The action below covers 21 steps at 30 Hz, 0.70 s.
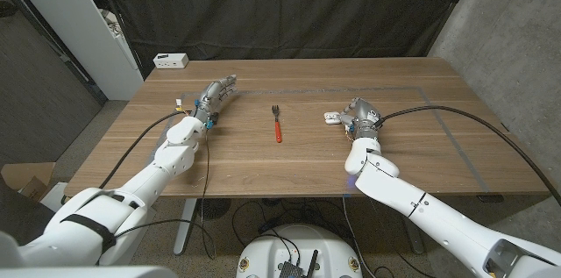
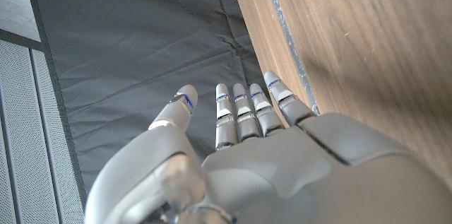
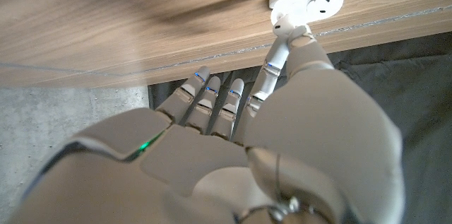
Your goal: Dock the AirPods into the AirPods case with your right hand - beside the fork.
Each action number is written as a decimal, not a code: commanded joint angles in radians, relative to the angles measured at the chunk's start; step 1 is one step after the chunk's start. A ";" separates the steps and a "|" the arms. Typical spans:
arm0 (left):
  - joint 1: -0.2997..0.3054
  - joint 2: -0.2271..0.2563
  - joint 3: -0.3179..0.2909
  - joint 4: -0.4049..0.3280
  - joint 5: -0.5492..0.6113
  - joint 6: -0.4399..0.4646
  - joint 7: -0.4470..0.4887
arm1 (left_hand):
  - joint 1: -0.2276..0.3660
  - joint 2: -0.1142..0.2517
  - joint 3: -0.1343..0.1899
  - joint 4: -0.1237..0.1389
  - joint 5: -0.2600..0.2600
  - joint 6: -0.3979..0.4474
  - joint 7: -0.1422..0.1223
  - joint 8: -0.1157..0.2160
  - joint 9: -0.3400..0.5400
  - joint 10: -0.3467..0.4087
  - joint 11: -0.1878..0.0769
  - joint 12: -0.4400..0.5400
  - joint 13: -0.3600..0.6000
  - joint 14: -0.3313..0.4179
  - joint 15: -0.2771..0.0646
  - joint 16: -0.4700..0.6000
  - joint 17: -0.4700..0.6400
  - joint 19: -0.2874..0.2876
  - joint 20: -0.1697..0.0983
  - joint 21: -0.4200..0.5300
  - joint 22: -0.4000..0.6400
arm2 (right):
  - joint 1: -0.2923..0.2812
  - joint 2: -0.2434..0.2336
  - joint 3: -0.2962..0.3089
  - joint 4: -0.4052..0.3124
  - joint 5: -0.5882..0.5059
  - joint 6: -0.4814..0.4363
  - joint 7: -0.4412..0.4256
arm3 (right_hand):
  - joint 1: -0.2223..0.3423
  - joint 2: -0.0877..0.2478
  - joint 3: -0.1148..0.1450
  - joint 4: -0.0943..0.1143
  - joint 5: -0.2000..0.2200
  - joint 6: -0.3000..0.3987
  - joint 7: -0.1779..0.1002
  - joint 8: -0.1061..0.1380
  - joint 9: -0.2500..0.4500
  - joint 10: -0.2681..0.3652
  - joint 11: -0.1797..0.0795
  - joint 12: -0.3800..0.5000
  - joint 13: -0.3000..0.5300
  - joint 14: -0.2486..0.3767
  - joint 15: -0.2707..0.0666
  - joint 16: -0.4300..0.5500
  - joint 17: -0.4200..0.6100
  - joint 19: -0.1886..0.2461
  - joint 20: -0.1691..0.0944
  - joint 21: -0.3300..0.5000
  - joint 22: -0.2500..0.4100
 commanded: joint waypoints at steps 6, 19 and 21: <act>-0.023 -0.020 -0.001 0.062 -0.008 -0.028 -0.029 | 0.006 -0.002 0.002 -0.003 0.010 0.009 0.000 0.000 0.002 0.007 0.000 0.006 0.007 0.005 -0.029 0.001 -0.001 0.010 0.003 0.000 0.005 | 0.051 -0.044 -0.024 -0.063 0.002 -0.090 0.104 | 0.024 0.007 0.015 -0.001 -0.010 -0.007 -0.001 0.029 0.031 -0.003 0.002 0.010 0.015 -0.015 -0.115 0.006 0.016 0.001 -0.007 0.001 0.001; -0.014 -0.013 0.010 0.035 0.011 -0.014 -0.005 | 0.009 -0.003 0.000 -0.008 0.011 0.011 0.000 -0.002 0.003 0.007 -0.001 0.006 0.008 0.005 -0.029 0.000 -0.001 0.011 0.002 -0.001 0.005 | 0.086 -0.081 -0.044 -0.107 0.028 -0.147 0.186 | 0.035 0.002 0.024 -0.003 -0.019 -0.030 -0.005 0.065 0.075 -0.002 0.004 0.022 0.032 -0.025 -0.113 0.005 0.034 -0.010 -0.009 -0.001 0.001; -0.014 -0.014 0.010 0.038 0.010 -0.018 -0.008 | 0.009 -0.003 0.000 -0.008 0.011 0.011 0.000 -0.002 0.003 0.008 -0.001 0.006 0.008 0.005 -0.029 0.000 -0.001 0.012 0.003 -0.002 0.005 | 0.095 -0.085 -0.051 -0.110 0.031 -0.156 0.198 | 0.037 0.001 0.025 -0.003 -0.020 -0.032 -0.006 0.070 0.081 -0.002 0.004 0.024 0.034 -0.026 -0.113 0.005 0.036 -0.012 -0.009 -0.001 0.001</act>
